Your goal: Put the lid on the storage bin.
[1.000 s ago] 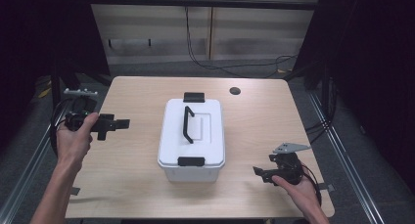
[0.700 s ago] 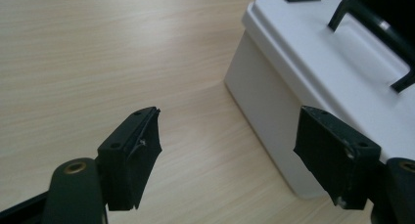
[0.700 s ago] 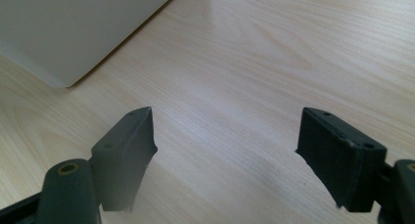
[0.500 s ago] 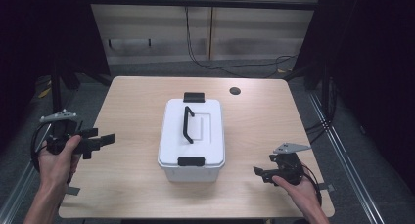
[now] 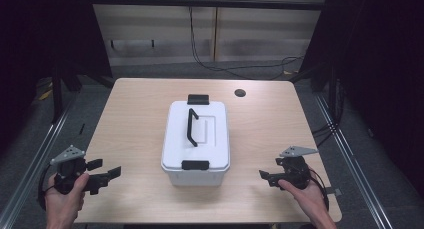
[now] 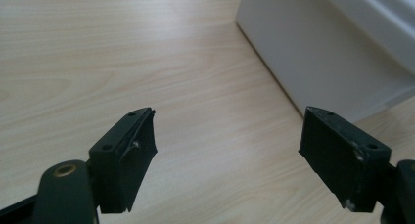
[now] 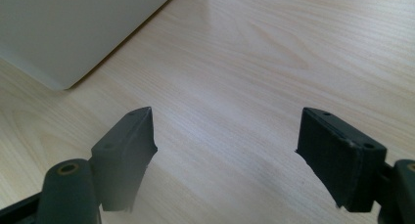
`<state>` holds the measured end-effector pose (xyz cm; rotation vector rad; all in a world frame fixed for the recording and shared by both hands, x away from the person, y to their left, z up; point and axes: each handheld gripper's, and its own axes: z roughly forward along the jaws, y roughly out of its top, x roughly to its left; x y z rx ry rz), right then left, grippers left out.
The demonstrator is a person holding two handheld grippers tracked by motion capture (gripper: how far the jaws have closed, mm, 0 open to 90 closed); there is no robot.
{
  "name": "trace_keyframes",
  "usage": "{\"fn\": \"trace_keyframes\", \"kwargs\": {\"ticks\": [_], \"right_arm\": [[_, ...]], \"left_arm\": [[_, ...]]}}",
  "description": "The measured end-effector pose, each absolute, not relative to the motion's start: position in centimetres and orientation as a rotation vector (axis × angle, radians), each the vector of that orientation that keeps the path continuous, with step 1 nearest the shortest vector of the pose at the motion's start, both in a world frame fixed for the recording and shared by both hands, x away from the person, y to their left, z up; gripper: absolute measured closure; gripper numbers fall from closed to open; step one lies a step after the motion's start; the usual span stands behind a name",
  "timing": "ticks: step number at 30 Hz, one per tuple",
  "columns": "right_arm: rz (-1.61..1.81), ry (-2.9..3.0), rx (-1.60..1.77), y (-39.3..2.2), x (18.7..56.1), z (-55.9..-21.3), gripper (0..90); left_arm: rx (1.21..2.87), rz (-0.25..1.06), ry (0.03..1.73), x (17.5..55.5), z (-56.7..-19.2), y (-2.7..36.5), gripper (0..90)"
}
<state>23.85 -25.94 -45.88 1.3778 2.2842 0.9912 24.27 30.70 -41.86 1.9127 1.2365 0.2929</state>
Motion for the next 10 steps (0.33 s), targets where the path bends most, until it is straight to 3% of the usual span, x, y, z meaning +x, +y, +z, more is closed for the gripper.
{"fn": "trace_keyframes", "kwargs": {"ticks": [10], "right_arm": [[1.019,2.258,1.382,-25.8,23.9,-46.0,21.2]], "left_arm": [[1.960,0.220,1.210,23.1,-43.4,29.1,20.7]]}}
